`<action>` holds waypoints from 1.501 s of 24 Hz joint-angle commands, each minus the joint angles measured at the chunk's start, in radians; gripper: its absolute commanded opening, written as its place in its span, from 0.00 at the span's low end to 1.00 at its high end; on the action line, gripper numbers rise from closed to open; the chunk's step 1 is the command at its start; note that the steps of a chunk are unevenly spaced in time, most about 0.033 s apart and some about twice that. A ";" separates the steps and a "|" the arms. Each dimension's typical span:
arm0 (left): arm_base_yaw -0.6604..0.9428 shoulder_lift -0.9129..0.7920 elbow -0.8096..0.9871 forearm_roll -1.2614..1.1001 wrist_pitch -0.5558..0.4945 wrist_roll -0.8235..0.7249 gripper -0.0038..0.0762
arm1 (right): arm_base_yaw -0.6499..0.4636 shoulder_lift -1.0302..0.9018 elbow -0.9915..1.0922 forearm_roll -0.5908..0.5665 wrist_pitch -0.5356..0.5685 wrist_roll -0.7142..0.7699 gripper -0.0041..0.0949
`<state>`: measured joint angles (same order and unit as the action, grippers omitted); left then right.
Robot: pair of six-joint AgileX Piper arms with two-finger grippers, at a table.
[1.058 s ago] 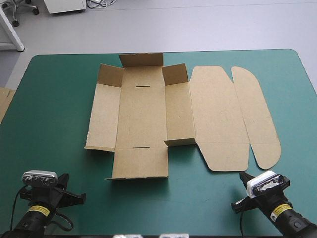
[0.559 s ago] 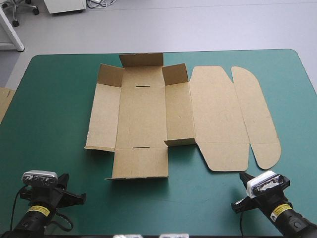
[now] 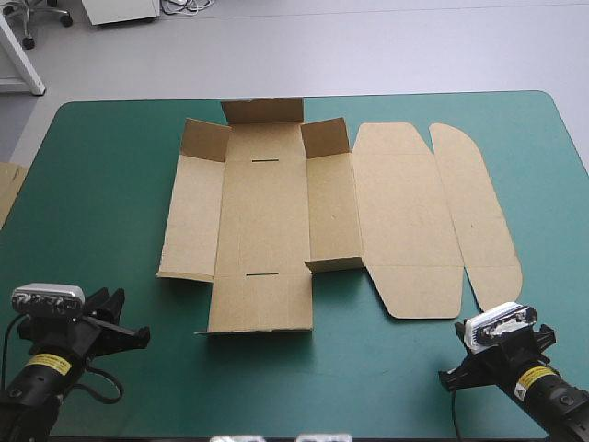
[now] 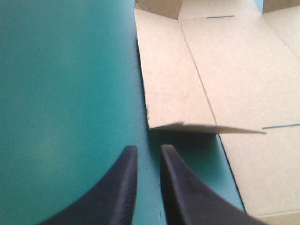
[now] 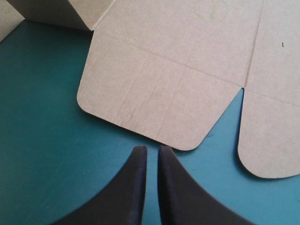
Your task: Fold the box
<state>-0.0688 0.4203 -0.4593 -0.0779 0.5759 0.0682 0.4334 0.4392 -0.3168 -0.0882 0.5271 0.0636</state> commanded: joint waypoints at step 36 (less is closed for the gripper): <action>0.287 1.306 -0.626 -0.994 0.316 0.810 0.58 | 0.000 0.109 -0.327 0.281 0.239 -0.181 0.59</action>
<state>0.2156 1.7598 -1.0361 -1.0039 0.8223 0.8657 0.4334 0.5387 -0.6071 0.1820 0.8351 -0.1158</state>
